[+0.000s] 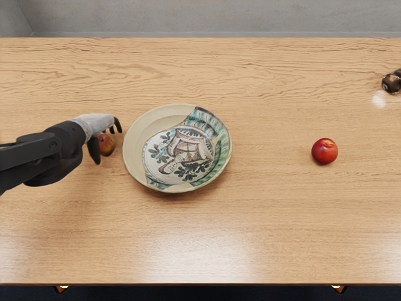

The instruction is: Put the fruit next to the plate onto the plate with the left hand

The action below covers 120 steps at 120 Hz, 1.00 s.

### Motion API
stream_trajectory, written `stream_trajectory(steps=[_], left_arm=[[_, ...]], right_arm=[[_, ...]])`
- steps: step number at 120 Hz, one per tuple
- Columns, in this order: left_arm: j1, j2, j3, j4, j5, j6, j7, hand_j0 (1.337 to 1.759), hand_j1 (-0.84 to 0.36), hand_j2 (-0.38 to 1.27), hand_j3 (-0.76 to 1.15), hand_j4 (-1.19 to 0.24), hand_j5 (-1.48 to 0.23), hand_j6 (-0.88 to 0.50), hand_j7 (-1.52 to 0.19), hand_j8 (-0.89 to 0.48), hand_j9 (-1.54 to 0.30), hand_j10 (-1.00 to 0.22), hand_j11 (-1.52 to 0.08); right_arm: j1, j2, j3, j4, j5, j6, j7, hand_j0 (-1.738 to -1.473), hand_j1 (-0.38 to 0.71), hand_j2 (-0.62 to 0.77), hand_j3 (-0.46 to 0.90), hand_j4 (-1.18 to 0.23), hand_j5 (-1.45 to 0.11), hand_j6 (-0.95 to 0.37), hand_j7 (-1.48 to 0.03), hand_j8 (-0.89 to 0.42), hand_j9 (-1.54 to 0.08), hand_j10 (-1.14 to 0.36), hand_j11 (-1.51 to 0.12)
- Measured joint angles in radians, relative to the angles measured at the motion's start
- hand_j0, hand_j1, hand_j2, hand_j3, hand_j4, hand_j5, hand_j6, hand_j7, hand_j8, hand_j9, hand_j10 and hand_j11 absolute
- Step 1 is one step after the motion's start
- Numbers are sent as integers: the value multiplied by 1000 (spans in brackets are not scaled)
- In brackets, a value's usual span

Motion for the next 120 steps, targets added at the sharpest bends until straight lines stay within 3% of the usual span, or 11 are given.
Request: stream_trajectory(steps=[48, 67, 76, 88, 120], left_arm=[[14, 11, 0, -3, 1, 1, 0, 1658, -272, 110, 0, -529, -673, -484, -678, -526, -678, -525, -678], [14, 13, 0, -3, 1, 2, 0, 1656, -303, 349, 0, -658, -851, -512, -861, -575, -866, -650, -867], [11, 13, 0, -3, 0, 1, -1, 1655, -315, 389, 0, -691, -915, -489, -923, -564, -926, -690, -928], [10, 14, 0, -2, 0, -3, 1, 1653, -324, 447, 0, -647, -982, -442, -979, -534, -969, -724, -968], [-96, 26, -13, 1, -33, -7, 0, 1654, -316, 464, 0, -648, -1017, -468, -992, -542, -981, -729, -984]], right_arm=[[0, 0, 0, 0, 0, 0, 0, -1658, -349, 0, 0, 0, 0, 0, 0, 0, 0, 0, 0], [0, 0, 0, 0, 0, 0, 0, -1658, -349, 0, 0, 0, 0, 0, 0, 0, 0, 0, 0], [0, 0, 0, 0, 0, 0, 0, -1658, -349, 0, 0, 0, 0, 0, 0, 0, 0, 0, 0], [0, 0, 0, 0, 0, 0, 0, -1658, -349, 0, 0, 0, 0, 0, 0, 0, 0, 0, 0], [0, 0, 0, 0, 0, 0, 0, -1658, -349, 0, 0, 0, 0, 0, 0, 0, 0, 0, 0]])
